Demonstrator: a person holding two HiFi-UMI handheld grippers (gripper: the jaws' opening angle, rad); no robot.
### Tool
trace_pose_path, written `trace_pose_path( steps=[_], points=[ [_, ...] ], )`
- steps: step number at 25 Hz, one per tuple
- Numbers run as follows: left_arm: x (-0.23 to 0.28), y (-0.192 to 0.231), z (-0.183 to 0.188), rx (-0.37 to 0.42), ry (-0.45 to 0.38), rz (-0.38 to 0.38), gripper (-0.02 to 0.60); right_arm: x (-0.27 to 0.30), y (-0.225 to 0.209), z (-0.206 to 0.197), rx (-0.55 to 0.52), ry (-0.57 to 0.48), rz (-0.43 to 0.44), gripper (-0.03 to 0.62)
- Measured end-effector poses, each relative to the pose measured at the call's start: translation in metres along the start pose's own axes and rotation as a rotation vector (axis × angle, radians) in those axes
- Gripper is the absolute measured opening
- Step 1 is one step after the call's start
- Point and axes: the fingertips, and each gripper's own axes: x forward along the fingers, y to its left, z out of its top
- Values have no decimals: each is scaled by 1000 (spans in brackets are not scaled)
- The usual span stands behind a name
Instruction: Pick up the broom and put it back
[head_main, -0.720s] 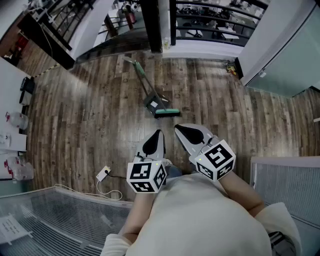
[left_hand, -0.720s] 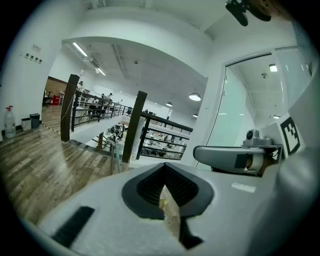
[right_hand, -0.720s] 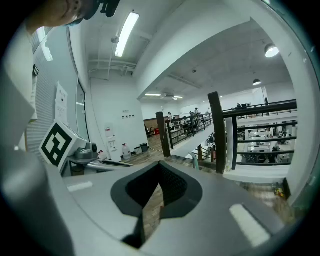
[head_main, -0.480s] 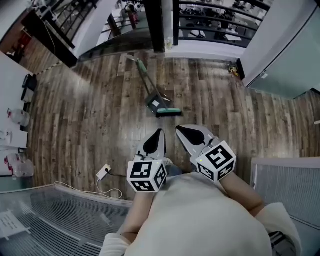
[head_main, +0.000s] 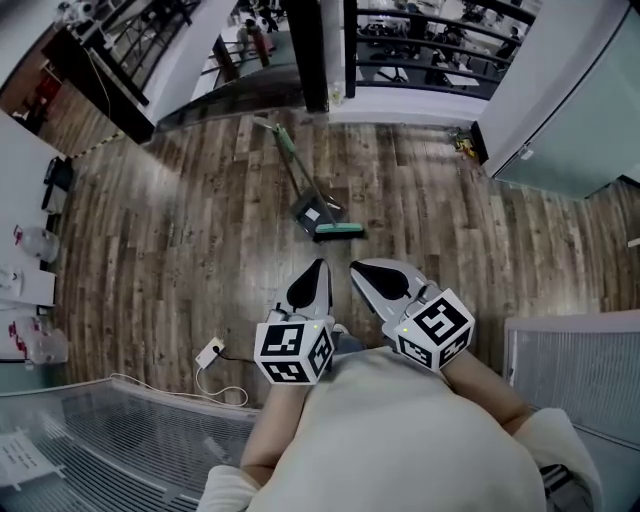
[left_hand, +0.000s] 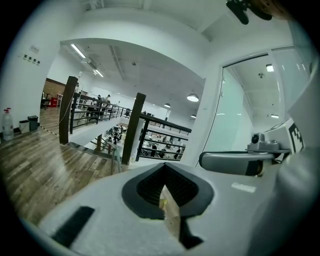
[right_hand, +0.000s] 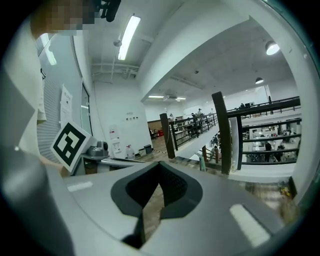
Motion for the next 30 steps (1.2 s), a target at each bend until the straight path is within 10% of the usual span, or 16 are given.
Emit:
trace_pose_path(
  steps=[30],
  points=[
    [6, 83, 14, -24, 8, 50, 3, 83, 3, 16, 65, -19, 46, 6]
  ],
)
